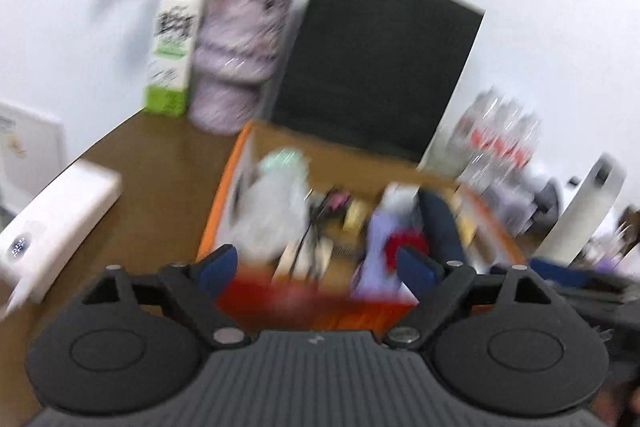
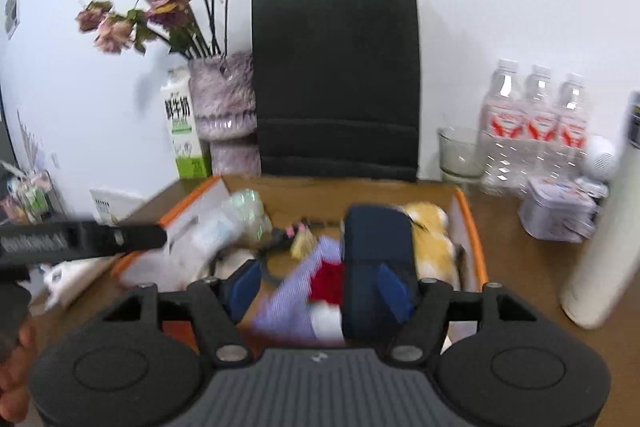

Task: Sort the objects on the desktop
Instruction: 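Drop the cable and yellow plug into the orange box, opening both tools, then move both tools back over the beige cloth and orange clip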

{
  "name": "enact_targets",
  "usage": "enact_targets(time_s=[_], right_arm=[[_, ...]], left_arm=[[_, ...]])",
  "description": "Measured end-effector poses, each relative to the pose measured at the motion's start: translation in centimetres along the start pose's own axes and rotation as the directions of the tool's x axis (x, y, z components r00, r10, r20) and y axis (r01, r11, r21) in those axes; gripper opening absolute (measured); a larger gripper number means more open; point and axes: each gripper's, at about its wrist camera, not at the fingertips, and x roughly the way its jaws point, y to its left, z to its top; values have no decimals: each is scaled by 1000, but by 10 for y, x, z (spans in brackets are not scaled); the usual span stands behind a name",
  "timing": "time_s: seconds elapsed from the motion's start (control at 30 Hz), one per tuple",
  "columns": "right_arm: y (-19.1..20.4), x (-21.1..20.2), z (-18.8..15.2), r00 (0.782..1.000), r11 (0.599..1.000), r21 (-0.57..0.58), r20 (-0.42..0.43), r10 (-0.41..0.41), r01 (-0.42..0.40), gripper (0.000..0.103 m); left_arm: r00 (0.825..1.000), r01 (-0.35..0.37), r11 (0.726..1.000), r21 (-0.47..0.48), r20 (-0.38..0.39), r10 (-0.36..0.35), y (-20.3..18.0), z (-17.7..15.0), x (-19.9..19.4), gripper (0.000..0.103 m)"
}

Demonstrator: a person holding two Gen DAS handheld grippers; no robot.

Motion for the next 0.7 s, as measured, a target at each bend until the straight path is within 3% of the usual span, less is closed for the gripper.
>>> enact_targets(time_s=[0.13,0.23,0.33,0.43,0.7], right_arm=[[2,-38,-38,999,999,-19,-10,-36,35,67],[5,-59,-66,998,998,-14,-23,-60,60,78],[6,-75,-103,993,995,-21,-63,-101,100,79],[5,-88,-130,991,996,9,-106,-85,87,79],[18,-121,-161,988,993,-44,-104,-113,109,87]], left_arm=[[1000,-8,1000,18,2,8,-5,-39,-30,89],[999,-30,997,68,-9,31,-11,-65,-48,91],[999,-14,997,81,-41,17,-15,-96,-66,97],[996,15,997,71,-86,-9,-18,-121,-78,98],[995,7,986,166,-104,10,-32,-151,-98,102]])
